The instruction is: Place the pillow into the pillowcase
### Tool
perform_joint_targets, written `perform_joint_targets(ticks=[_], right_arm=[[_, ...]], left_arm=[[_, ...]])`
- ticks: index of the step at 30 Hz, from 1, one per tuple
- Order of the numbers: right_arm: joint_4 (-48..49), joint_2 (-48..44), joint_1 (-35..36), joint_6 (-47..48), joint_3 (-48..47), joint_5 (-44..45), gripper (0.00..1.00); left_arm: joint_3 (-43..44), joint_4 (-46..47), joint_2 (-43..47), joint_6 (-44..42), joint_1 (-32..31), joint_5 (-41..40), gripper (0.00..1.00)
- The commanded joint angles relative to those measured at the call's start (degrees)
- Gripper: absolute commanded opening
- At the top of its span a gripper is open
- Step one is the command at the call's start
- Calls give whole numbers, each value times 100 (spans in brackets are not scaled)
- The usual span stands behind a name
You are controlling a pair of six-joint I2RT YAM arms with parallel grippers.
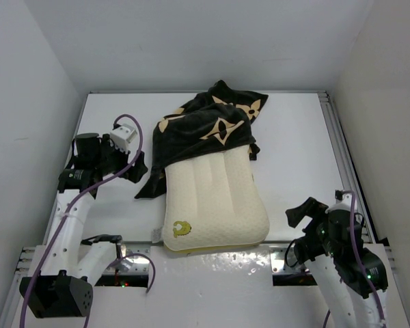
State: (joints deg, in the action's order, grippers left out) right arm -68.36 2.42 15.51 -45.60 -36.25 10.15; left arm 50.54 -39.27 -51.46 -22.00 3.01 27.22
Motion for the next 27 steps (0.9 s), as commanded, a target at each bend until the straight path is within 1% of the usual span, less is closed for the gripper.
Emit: perform_joint_targets(ticks=[1, 4, 5, 6, 7, 8, 9, 10, 11, 12, 13, 14, 15, 16, 17, 18, 20, 21, 22, 25, 27], right_arm=[[-406, -13, -13, -10, -14, -145, 99], [-389, 66, -13, -54, -22, -128, 98], [-319, 275, -13, -19, -31, -154, 96], [-249, 460, -13, 60, -66, -311, 92], [-153, 679, -13, 147, -180, -417, 84], [49, 1238, -13, 366, -268, -539, 61], [155, 1540, -13, 481, -512, -767, 46], [243, 1865, -13, 578, -654, -847, 28], [435, 2468, -13, 762, -786, -874, 7], [524, 2727, -13, 868, -1057, -979, 7], [856, 2947, -13, 1069, -1155, -997, 12], [1033, 3288, -4, 1149, -1208, -998, 44], [1252, 3448, -13, 1229, -1253, -989, 56], [1646, 3589, -13, 1334, -1253, -998, 66], [1815, 3747, -13, 1387, -1262, -998, 76], [2183, 4045, -21, 1483, -1262, -1224, 89], [2536, 4380, -21, 1554, -1244, -1445, 97], [2712, 4730, -21, 1572, -1192, -1550, 99], [3070, 4916, -21, 1624, -1148, -1830, 99], [3854, 5619, -30, 1634, -999, -2139, 99], [4293, 5962, -100, 1625, -902, -2377, 99]], left_arm=[[-54, 86, 128, -24, 95, 116, 100], [-45, 103, 128, -6, 104, 134, 100], [-27, 86, 84, -58, 112, 125, 100], [51, 60, 49, -120, 113, 151, 100], [113, 16, -4, -199, 52, 152, 97], [322, -141, -187, -382, 8, 91, 92], [481, -256, -302, -471, -158, 38, 67], [674, -492, -634, -533, -238, -50, 49], [841, -599, -802, -551, -413, -181, 31], [1139, -678, -943, -551, -632, -461, 17], [1238, -783, -1180, -560, -695, -568, 16], [1308, -802, -1260, -595, -757, -691, 17], [1370, -785, -1322, -621, -871, -762, 20], [1362, -741, -1410, -674, -924, -832, 25], [1362, -706, -1437, -709, -977, -989, 32], [1353, -670, -1498, -761, -1090, -1078, 53], [1353, -644, -1577, -858, -1196, -1253, 66], [1362, -644, -1621, -920, -1284, -1289, 74], [1396, -687, -1726, -1042, -1328, -1324, 77], [1554, -906, -2051, -1175, -1548, -1623, 81], [1818, -1135, -2244, -1298, -1680, -1738, 81]])
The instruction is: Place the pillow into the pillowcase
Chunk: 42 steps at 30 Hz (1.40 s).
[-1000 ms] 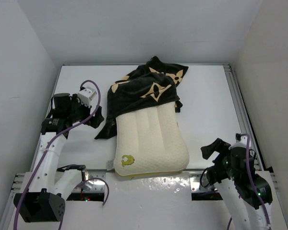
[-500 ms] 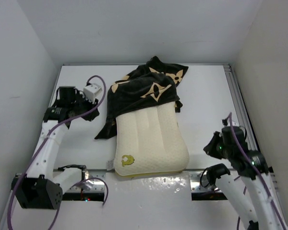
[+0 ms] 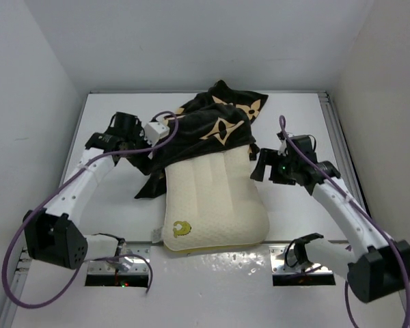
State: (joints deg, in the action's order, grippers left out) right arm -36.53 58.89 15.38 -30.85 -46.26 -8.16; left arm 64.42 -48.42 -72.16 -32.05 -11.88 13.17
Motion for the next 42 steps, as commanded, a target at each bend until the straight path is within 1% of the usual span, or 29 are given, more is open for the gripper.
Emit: perform_joint_targets(ticks=[1, 2, 3, 4, 5, 7, 9, 10, 12, 13, 15, 16, 19, 23, 24, 26, 27, 28, 29, 30, 31, 33, 34, 35, 38, 39, 40, 41, 42], right_arm=[[1514, 672, -131, 89, 108, -624, 85], [1700, 850, -297, 62, 56, -825, 70], [2015, 1235, -385, -78, 4, -888, 27], [2158, 1447, -482, -183, -128, -915, 12], [2290, 1624, -700, -271, -198, -906, 6], [2589, 2210, -860, -439, -435, -775, 6], [2677, 2651, -984, -562, -655, -529, 18], [2730, 3132, -1001, -554, -874, -520, 31], [2731, 3618, -984, -449, -1156, -511, 36], [2687, 4055, -975, -431, -1453, -432, 38], [2739, 4357, -975, -492, -1649, -405, 40], [2861, 4541, -975, -492, -1702, -431, 45], [3240, 4753, -949, -588, -1676, -379, 50], [3511, 5166, -922, -851, -1606, -431, 56], [3582, 5211, -914, -922, -1518, -510, 54], [3610, 5246, -844, -1054, -1404, -747, 42], [3775, 5168, -817, -1055, -1316, -809, 26], [3907, 5054, -756, -1046, -976, -958, 17], [4239, 4740, -721, -1037, -720, -1029, 0], [4338, 4580, -703, -1046, -248, -1082, 0], [4452, 4378, -685, -1037, -52, -1308, 0], [4410, 3687, -668, -1002, 361, -1573, 0], [4235, 3430, -650, -967, 459, -1766, 0], [4112, 3157, -624, -949, 530, -1846, 0], [3324, 2041, -527, -897, 347, -1917, 0], [3128, 1795, -527, -949, 24, -1934, 0], [2969, 1436, -579, -1132, -171, -1969, 0], [2750, 1345, -623, -1273, -399, -2048, 0], [2705, 1292, -745, -1405, -958, -2301, 0]], left_arm=[[492, -446, -332, -449, -218, -359, 81], [544, -527, -386, -529, -236, -446, 81], [519, -606, -447, -661, -245, -516, 79], [414, -624, -474, -749, -253, -639, 60], [352, -624, -500, -811, -271, -710, 45], [186, -511, -545, -969, -297, -728, 12], [-218, -179, -588, -1118, -289, -693, 12], [-385, -28, -597, -1206, -306, -588, 22], [-895, 411, -659, -1504, -324, -447, 40], [-1062, 595, -685, -1532, -324, -325, 57], [-1344, 931, -799, -1488, -280, -210, 70], [-1406, 1001, -834, -1462, -158, -35, 75], [-1608, 1352, -1019, -1198, 106, 115, 78], [-1696, 1739, -1580, -1032, 124, 387, 81], [-1653, 1801, -1695, -831, 124, 484, 82], [-1609, 1933, -1958, -628, 142, 633, 81], [-1591, 1959, -2021, -653, 151, 765, 76], [-1591, 1960, -2039, -705, 168, 1097, 67], [-1556, 1829, -2065, -906, 168, 1274, 29], [-1495, 1689, -2065, -1065, 142, 1694, 9], [-1407, 1174, -2013, -1284, 125, 1889, 0], [-1022, 355, -1908, -2433, 55, 2467, 0], [-872, -423, -1742, -3151, 80, 2602, 0], [-740, -709, -1670, -3349, 107, 2699, 0], [-81, -1650, -1494, -3911, 282, 3112, 0], [356, -1818, -1520, -3966, 335, 3391, 0], [621, -1994, -1607, -3897, 353, 3551, 0], [1268, -2048, -1695, -3548, 388, 3752, 0], [1605, -2092, -1835, -3379, 458, 4276, 0]])
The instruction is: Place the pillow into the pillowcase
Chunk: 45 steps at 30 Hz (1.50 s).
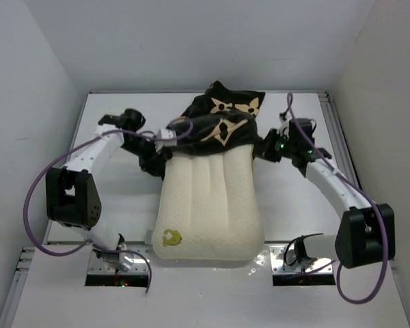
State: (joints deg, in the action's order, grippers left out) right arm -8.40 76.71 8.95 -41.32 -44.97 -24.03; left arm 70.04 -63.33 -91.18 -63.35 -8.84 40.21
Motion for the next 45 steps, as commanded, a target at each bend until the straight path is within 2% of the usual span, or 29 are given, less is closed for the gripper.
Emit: perform_joint_targets(ticks=[1, 2, 4, 6, 7, 8, 9, 10, 11, 16, 22, 25, 26, 27, 28, 29, 30, 31, 32, 33, 36, 37, 38, 39, 40, 41, 42, 44, 45], right_arm=[[-170, -481, -165, -603, -1389, -847, 0], [-240, -403, -218, -692, -1731, -953, 0], [-459, -157, -420, -816, -2768, -1208, 0], [-741, 238, -595, -860, -3392, -1427, 0], [-829, 326, -640, -730, -3413, -1385, 0], [-1082, 449, -666, -676, -3248, -1272, 0], [-1119, 494, -693, -632, -3037, -1097, 0], [-1006, 529, -693, -649, -2818, -1017, 0], [-910, 582, -693, -728, -2398, -998, 0], [-873, 723, -658, -729, -1990, -605, 0], [-1515, 1030, -675, -43, -1472, -67, 0], [-1131, 987, -675, -95, -787, 65, 0], [-1041, 978, -675, -130, -524, 100, 0], [-962, 978, -667, -148, -426, 100, 4], [-892, 978, -675, -140, -347, 100, 32], [-882, 969, -675, -113, -346, 118, 54], [-1039, 934, -675, 52, -415, 170, 76], [-1145, 899, -667, 132, -416, 293, 76], [-1250, 829, -675, 211, -477, 442, 92], [-1338, 741, -684, 377, -478, 791, 99], [-1340, 363, -868, 476, -381, 1137, 99], [-1313, 249, -1043, 476, -346, 1120, 99], [-1287, 205, -1097, 476, -346, 1050, 86], [-1200, 187, -1123, 476, -346, 780, 60], [-1207, 178, -1141, 476, -372, 699, 22], [-1216, 187, -1141, 424, -389, 689, 0], [-1077, 178, -1132, 380, -329, 472, 0], [-666, 108, -1089, 187, -188, 329, 1], [-462, 64, -1062, 81, 30, 233, 31]], left_arm=[[1490, -697, -266, 213, 198, 1874, 0], [2461, -759, -487, 470, 286, 2408, 0], [3476, -856, -1239, 1067, 357, 2702, 0], [4748, -1119, -1734, 1247, 435, 2625, 0], [4930, -1216, -2007, 1159, 410, 2337, 0], [4731, -1104, -2044, 1045, 357, 1612, 0], [4407, -815, -2027, 1183, 322, 1248, 0], [3995, 5, -1870, 1768, 287, 853, 0], [3304, 370, -1799, 1991, 226, 335, 0], [2385, 611, -1605, 1818, 233, 199, 0], [970, 1569, -1464, 2090, 199, -1013, 0], [565, 1526, -1421, 1890, 190, -1339, 1], [494, 1482, -1368, 1784, 190, -1444, 6], [441, 1351, -1342, 1678, 181, -1489, 13], [423, 1271, -1333, 1460, 181, -1602, 34], [458, 1175, -1306, 1370, 181, -1673, 49], [614, 1035, -1254, 1274, 181, -1848, 73], [738, 1016, -1219, 1316, 190, -1850, 78], [878, 1077, -1131, 1412, 190, -2006, 90], [1236, 1138, -1087, 1622, 198, -2077, 99], [2010, 1673, -841, 2133, 164, -2079, 100], [2127, 1901, -753, 2256, 129, -2009, 100], [2197, 2391, -587, 2301, 50, -1938, 100], [2329, 2561, -551, 2171, -151, -1868, 89], [2426, 2632, -550, 2013, -283, -1728, 65], [2540, 2676, -681, 1854, -450, -1735, 38], [2715, 2685, -769, 1618, -800, -1831, 1], [2822, 2860, -1119, 1405, -1162, -1919, 0], [2831, 3035, -1348, 1465, -1494, -1998, 0]])
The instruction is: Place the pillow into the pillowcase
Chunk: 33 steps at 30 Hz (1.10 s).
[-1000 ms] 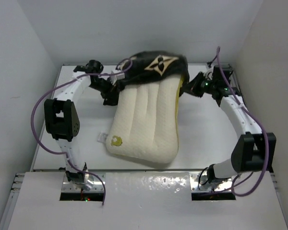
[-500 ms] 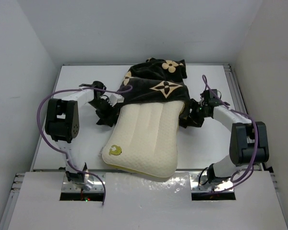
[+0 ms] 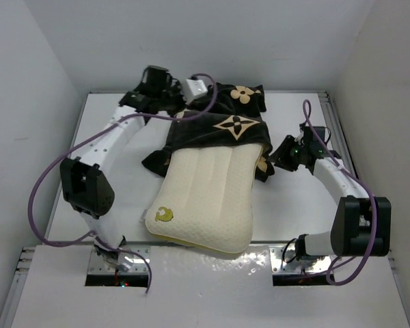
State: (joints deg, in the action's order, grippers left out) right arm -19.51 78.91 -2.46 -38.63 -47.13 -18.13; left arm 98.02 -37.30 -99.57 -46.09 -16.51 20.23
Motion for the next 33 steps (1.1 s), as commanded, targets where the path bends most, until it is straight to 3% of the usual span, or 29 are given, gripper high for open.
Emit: perform_joint_targets(ticks=[1, 2, 3, 4, 6, 8, 9, 10, 12, 15, 16, 17, 18, 19, 20, 22, 26, 30, 33], right_arm=[[850, -192, 96, -293, 362, -367, 45], [1244, -253, 105, -477, 450, -375, 64], [1404, -271, 114, -522, 520, -375, 70], [1484, -280, 114, -566, 530, -280, 73], [1712, -176, 79, -523, 408, -51, 73], [1757, 44, -44, -296, 22, 203, 39], [1696, 358, -88, -242, -319, 274, 23], [1626, 527, -158, -128, -531, 284, 5], [1302, 1009, -150, 390, -997, 292, 5], [1291, 1223, -132, 813, -922, 240, 18], [1405, 1197, -132, 866, -790, 240, 25], [1676, 1170, -132, 936, -667, 240, 36], [1791, 1144, -132, 980, -448, 222, 40], [1845, 1109, -123, 1059, -385, 222, 42], [1863, 1100, -106, 1242, -341, 222, 45], [1749, 943, -62, 1480, -253, 310, 47], [1784, 503, -53, 1736, 159, 591, 44], [2232, 353, -27, 1649, 503, 565, 48], [2766, 913, 79, 1430, 302, 548, 52]], left_arm=[[42, 608, -624, -174, -878, -27, 7], [103, 984, -747, -25, -1150, -54, 39], [138, 1170, -861, 20, -1300, -72, 52], [182, 1329, -1106, 47, -1432, -176, 58], [401, 1655, -1353, 213, -1818, -352, 60], [586, 1586, -1574, 363, -2022, -572, 50], [657, 1524, -1574, 390, -2144, -538, 31], [631, 1480, -1487, 364, -2198, -346, 22], [326, 1445, -1312, 189, -2355, -108, 1], [-281, 1200, -846, -706, -2654, 33, 0], [-509, 1129, -540, -1048, -2725, 86, 5], [-1025, 998, -381, -1748, -2847, 130, 34], [-1248, 936, -249, -2077, -2866, 313, 53], [-1389, 474, -91, -2393, -2858, 480, 66], [-1486, 121, -72, -3127, -2849, 656, 83], [-1531, -978, -71, -4235, -2875, 982, 100], [-1786, -1184, -89, -4295, -3077, 1203, 100], [-2373, -227, -309, -3575, -3262, 667, 100], [-3188, 885, -265, -3355, -3332, 88, 100]])
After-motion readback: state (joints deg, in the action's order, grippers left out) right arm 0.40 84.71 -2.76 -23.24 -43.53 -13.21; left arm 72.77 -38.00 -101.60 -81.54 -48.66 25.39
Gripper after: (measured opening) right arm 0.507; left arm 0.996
